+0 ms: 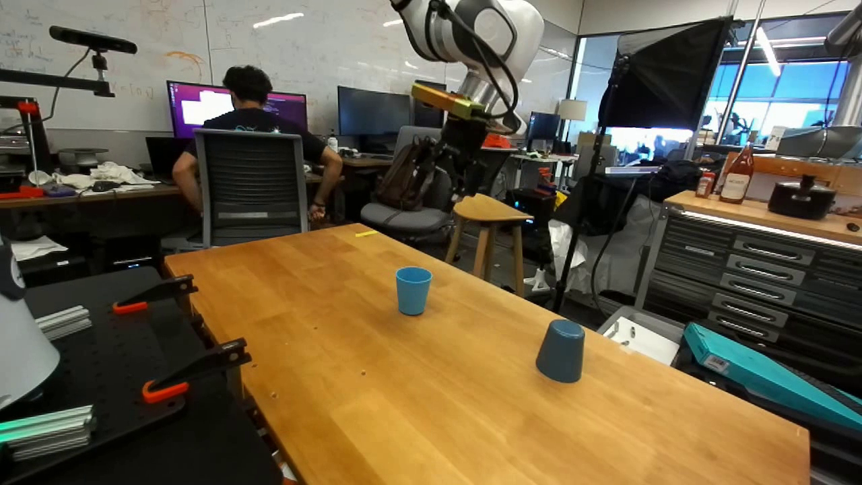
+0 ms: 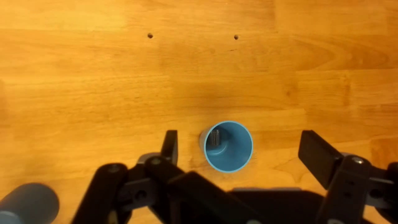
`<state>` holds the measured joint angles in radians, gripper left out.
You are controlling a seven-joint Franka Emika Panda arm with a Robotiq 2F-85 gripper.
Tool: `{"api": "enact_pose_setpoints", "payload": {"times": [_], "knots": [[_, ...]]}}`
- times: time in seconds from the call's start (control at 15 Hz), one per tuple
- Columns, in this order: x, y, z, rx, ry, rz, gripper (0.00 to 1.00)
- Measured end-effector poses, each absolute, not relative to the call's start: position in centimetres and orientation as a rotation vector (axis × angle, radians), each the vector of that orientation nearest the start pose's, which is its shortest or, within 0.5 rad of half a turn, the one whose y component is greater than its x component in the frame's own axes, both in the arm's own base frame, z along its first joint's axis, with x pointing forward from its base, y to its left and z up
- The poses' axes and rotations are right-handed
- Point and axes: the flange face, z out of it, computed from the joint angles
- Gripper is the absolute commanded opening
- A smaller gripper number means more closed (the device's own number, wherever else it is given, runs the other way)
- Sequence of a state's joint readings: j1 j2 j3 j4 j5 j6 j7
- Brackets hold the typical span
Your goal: Put the gold object in the blue cup
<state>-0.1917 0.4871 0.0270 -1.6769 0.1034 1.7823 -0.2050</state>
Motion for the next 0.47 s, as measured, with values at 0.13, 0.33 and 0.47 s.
{"api": "enact_pose_setpoints", "payload": {"times": [0.13,0.33,0.47], "knots": [[62.1,-8.9,33.2,-2.998,-0.068,0.442,1.00],[62.4,-7.7,38.1,-3.072,-0.124,0.242,1.00],[61.9,-7.4,40.3,-3.066,-0.123,0.230,1.00]]}}
